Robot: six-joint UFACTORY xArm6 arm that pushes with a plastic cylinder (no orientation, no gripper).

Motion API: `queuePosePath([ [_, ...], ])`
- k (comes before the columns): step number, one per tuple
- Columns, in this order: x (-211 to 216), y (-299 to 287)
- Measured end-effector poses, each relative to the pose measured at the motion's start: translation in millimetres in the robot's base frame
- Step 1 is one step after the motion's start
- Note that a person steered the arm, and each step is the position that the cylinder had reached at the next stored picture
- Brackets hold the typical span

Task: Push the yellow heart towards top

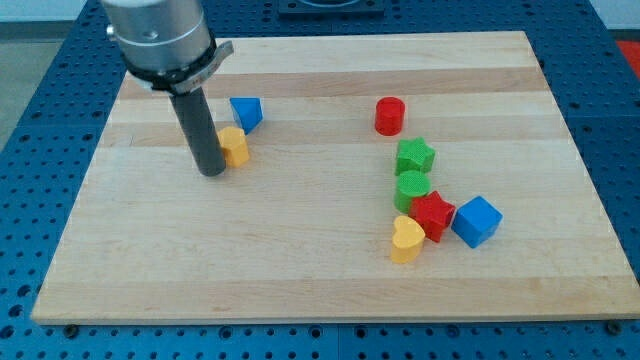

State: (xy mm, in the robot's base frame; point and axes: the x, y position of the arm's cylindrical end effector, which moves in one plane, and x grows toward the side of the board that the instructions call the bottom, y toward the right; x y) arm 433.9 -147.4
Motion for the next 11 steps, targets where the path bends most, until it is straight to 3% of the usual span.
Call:
queuePosePath([
  [2,-9,0],
  [3,34,0],
  [4,106,25],
  [5,177,87],
  [6,185,108],
  [8,184,258],
  [9,173,298],
  [11,129,265],
])
